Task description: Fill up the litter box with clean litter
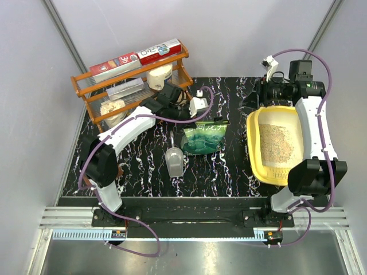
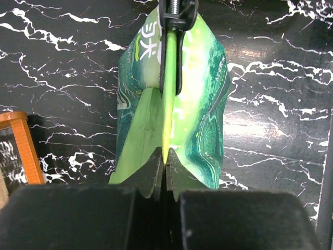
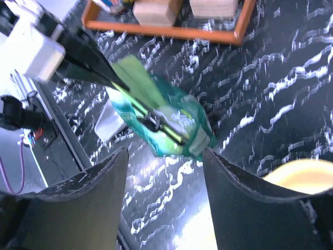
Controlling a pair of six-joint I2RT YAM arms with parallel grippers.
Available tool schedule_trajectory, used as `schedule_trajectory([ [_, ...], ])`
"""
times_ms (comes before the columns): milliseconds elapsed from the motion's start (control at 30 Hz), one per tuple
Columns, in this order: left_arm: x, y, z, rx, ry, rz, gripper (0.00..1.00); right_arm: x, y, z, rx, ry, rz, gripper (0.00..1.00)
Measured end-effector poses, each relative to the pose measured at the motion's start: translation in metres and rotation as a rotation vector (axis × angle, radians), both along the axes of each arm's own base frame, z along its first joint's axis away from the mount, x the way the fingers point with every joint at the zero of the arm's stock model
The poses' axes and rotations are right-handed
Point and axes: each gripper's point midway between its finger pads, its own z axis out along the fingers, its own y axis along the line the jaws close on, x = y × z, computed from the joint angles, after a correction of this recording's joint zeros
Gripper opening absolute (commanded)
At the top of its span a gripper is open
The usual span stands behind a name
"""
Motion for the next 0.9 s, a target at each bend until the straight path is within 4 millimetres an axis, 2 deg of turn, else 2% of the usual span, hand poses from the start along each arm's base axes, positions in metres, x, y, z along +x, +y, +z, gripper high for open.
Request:
schedule_trajectory([
  [67, 0.000, 0.000, 0.000, 0.007, -0.017, -0.020, 0.00, 0.006, 0.007, 0.011, 0.058, -0.038, 0.017, 0.64],
  [200, 0.005, 0.000, 0.002, 0.033, -0.079, -0.073, 0.00, 0.021, 0.012, 0.020, 0.122, -0.098, -0.007, 0.59],
  [400, 0.023, 0.002, 0.006, 0.074, -0.158, -0.134, 0.00, 0.032, 0.021, 0.034, 0.100, -0.155, 0.053, 0.58],
  [500, 0.031, 0.007, 0.007, 0.093, -0.203, -0.156, 0.00, 0.032, 0.028, 0.034, 0.054, -0.172, 0.118, 0.60],
  [633, 0.044, 0.015, 0.009, 0.127, -0.254, -0.163, 0.00, 0.031, 0.035, 0.025, -0.011, -0.173, 0.219, 0.60],
  [700, 0.050, 0.018, 0.009, 0.139, -0.271, -0.158, 0.17, 0.028, 0.039, 0.015, -0.042, -0.163, 0.271, 0.60],
  [733, 0.051, 0.019, 0.009, 0.143, -0.275, -0.155, 0.31, 0.026, 0.041, 0.009, -0.061, -0.159, 0.293, 0.60],
  [800, 0.055, 0.021, 0.010, 0.149, -0.283, -0.141, 0.42, 0.022, 0.045, -0.002, -0.097, -0.158, 0.337, 0.60],
  [900, 0.064, 0.018, 0.022, 0.101, -0.287, -0.076, 0.59, 0.015, 0.052, -0.013, -0.162, -0.182, 0.405, 0.60],
])
